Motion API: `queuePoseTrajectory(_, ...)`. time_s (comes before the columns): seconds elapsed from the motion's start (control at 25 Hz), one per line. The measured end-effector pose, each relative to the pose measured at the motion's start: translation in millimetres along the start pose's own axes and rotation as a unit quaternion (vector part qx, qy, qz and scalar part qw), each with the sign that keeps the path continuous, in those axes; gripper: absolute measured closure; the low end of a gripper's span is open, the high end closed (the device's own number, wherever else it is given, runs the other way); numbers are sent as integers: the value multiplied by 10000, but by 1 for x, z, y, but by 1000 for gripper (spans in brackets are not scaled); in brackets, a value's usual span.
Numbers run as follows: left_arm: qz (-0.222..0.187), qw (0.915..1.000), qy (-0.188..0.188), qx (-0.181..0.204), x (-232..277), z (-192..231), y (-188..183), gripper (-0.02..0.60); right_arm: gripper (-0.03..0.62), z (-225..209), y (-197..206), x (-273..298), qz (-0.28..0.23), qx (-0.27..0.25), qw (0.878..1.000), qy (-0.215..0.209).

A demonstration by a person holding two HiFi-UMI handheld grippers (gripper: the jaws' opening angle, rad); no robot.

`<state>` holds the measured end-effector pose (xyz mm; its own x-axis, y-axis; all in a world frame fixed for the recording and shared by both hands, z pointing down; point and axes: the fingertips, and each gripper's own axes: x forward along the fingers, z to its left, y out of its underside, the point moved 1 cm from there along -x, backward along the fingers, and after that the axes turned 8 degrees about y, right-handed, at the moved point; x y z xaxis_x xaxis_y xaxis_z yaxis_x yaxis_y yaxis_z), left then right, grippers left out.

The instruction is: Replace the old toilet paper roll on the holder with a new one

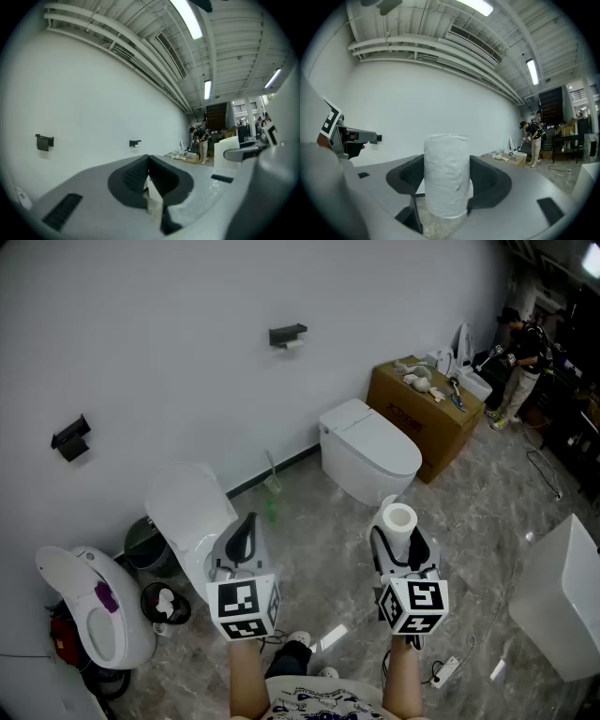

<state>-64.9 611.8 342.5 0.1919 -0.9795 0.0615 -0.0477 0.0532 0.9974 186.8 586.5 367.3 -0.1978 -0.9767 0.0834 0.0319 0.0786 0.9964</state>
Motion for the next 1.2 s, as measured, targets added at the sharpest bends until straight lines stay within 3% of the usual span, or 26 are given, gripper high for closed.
queuePoseTrajectory(0.48,-13,10000,-10,-48,9,8,3,580,290,0,1,10,14,-74,10000,64)
queuePoseTrajectory(0.96,-178,9997,-3,-150,59,57,-3,578,290,18,-2,69,-9,-80,9997,228)
queuePoseTrajectory(1.08,-144,9999,-29,-38,75,73,-6,554,289,24,-3,86,-15,-64,9995,297)
queuePoseTrajectory(1.2,-127,9999,92,-27,90,82,-8,482,289,31,-2,100,-4,18,9994,343)
